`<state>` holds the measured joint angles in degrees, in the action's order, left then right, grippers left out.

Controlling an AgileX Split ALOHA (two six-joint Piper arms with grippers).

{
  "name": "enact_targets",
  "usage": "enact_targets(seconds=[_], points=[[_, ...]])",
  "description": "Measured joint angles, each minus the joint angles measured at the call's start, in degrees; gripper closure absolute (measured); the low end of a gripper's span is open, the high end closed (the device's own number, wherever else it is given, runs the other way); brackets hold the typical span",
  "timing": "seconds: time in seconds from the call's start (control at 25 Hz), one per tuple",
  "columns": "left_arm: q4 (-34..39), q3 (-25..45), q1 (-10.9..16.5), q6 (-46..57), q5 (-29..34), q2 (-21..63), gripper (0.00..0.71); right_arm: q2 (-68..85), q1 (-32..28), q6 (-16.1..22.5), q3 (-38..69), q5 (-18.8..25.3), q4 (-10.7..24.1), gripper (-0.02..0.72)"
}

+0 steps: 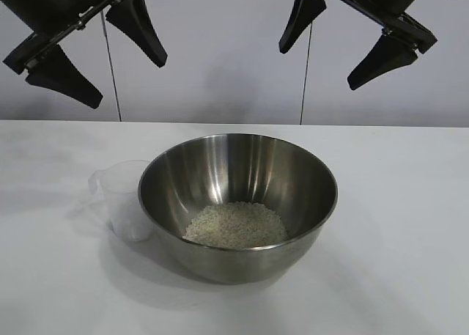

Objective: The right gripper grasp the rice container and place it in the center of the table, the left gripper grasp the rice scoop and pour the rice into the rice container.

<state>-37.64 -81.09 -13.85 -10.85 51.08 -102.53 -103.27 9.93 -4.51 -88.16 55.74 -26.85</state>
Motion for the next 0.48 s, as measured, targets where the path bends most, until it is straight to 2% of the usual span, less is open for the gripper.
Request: enact_targets(seconds=[0.48], points=[[-0.1,0.0,0.0,0.0,-2.0,0.0,0.024,0.0,0.0,0.0,0.0,-0.4,0.0,0.009]])
